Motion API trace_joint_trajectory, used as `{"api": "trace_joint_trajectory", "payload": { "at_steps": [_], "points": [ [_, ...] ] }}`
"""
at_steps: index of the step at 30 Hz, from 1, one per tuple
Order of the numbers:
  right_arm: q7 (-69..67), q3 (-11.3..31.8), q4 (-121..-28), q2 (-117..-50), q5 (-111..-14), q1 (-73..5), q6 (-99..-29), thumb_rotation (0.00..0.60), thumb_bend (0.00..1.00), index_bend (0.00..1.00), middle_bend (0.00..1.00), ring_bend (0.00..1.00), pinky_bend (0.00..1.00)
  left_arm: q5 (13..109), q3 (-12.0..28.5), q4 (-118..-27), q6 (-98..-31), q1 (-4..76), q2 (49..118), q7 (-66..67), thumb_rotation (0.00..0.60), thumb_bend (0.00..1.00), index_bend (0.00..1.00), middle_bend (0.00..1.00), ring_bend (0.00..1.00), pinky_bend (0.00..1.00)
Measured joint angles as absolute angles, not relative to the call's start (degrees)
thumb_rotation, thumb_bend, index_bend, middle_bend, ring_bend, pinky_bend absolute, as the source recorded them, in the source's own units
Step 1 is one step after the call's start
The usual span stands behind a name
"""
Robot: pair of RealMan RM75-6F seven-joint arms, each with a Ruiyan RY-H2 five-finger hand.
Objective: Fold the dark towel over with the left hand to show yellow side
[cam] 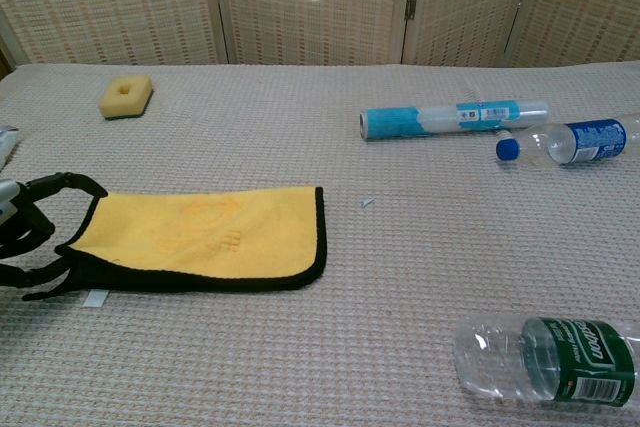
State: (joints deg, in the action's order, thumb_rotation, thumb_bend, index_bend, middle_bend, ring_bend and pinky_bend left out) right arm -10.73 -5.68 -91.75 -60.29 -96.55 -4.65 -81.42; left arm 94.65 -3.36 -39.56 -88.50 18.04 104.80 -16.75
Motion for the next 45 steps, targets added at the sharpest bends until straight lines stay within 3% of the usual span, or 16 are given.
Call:
{"api": "trace_joint_trajectory", "payload": {
  "at_steps": [5, 14, 23, 25, 26, 27, 28, 29, 30, 32, 38, 45],
  "points": [
    [-11.2, -5.8, -91.7, -60.1, -96.8, -4.6, -81.8, 0.600, 0.12, 0.00, 0.00, 0.00, 0.00, 95.0, -3.7, -50.3, -88.0, 18.1, 99.3, -10.9, 0.600, 0.48, 0.32, 1.00, 1.00, 1.00],
    [-11.9, -6.0, -91.4, -59.9, -97.7, -4.4, -82.6, 0.600, 0.12, 0.00, 0.00, 0.00, 0.00, 95.9, -4.2, -72.6, -86.0, 18.3, 87.6, 3.5, 0.600, 0.54, 0.33, 1.00, 1.00, 1.00],
    [-11.8, -5.8, -91.3, -60.1, -97.1, -4.5, -82.4, 0.600, 0.12, 0.00, 0.00, 0.00, 0.00, 94.3, -1.5, -74.3, -82.8, 20.0, 86.3, 0.9, 0.600, 0.53, 0.35, 1.00, 1.00, 1.00],
    [-11.8, -5.6, -91.2, -60.2, -96.8, -4.6, -82.1, 0.600, 0.12, 0.00, 0.00, 0.00, 0.00, 93.7, -0.4, -72.9, -83.2, 20.1, 86.4, -1.4, 0.600, 0.49, 0.34, 0.96, 0.96, 0.99],
    [-11.7, -5.5, -91.1, -60.3, -96.6, -4.7, -81.9, 0.600, 0.12, 0.00, 0.00, 0.00, 0.00, 93.5, -0.1, -72.5, -83.5, 20.0, 86.2, -2.0, 0.600, 0.44, 0.32, 0.86, 0.87, 0.92],
    [-11.6, -5.5, -91.0, -60.4, -96.5, -4.7, -81.8, 0.600, 0.12, 0.00, 0.00, 0.00, 0.00, 93.1, 0.1, -72.3, -83.7, 19.8, 85.9, -2.3, 0.600, 0.36, 0.27, 0.67, 0.67, 0.72],
    [-11.5, -5.4, -91.0, -60.5, -96.3, -4.8, -81.7, 0.600, 0.12, 0.00, 0.00, 0.00, 0.00, 92.5, 0.1, -72.6, -83.7, 19.5, 85.1, -2.3, 0.600, 0.32, 0.24, 0.54, 0.54, 0.58],
    [-11.4, -5.2, -90.9, -60.7, -96.1, -4.8, -81.7, 0.600, 0.12, 0.00, 0.00, 0.00, 0.00, 91.9, 0.0, -73.4, -83.3, 19.2, 84.3, -2.2, 0.600, 0.27, 0.18, 0.34, 0.34, 0.34],
    [-11.2, -5.1, -90.9, -60.8, -95.9, -4.8, -81.7, 0.600, 0.12, 0.00, 0.00, 0.00, 0.00, 91.2, -0.2, -74.6, -82.9, 18.9, 83.1, -1.9, 0.600, 0.25, 0.14, 0.21, 0.21, 0.18],
    [-10.8, -4.8, -90.8, -61.0, -95.5, -4.8, -81.8, 0.600, 0.12, 0.00, 0.00, 0.00, 0.00, 89.5, -0.7, -78.4, -82.2, 17.7, 79.6, -1.0, 0.600, 0.24, 0.12, 0.09, 0.08, 0.03],
    [-9.1, -3.9, -90.8, -61.7, -94.0, -4.7, -81.7, 0.600, 0.12, 0.00, 0.00, 0.00, 0.00, 83.7, -2.2, -90.8, -87.1, 9.2, 69.5, 5.3, 0.600, 0.22, 0.08, 0.03, 0.00, 0.00],
    [-5.0, -2.3, -91.2, -62.9, -91.3, -4.8, -81.4, 0.600, 0.12, 0.00, 0.00, 0.00, 0.00, 83.8, -3.4, -95.8, -94.8, 3.4, 66.5, 11.6, 0.600, 0.21, 0.06, 0.03, 0.00, 0.00]
  ]
}}
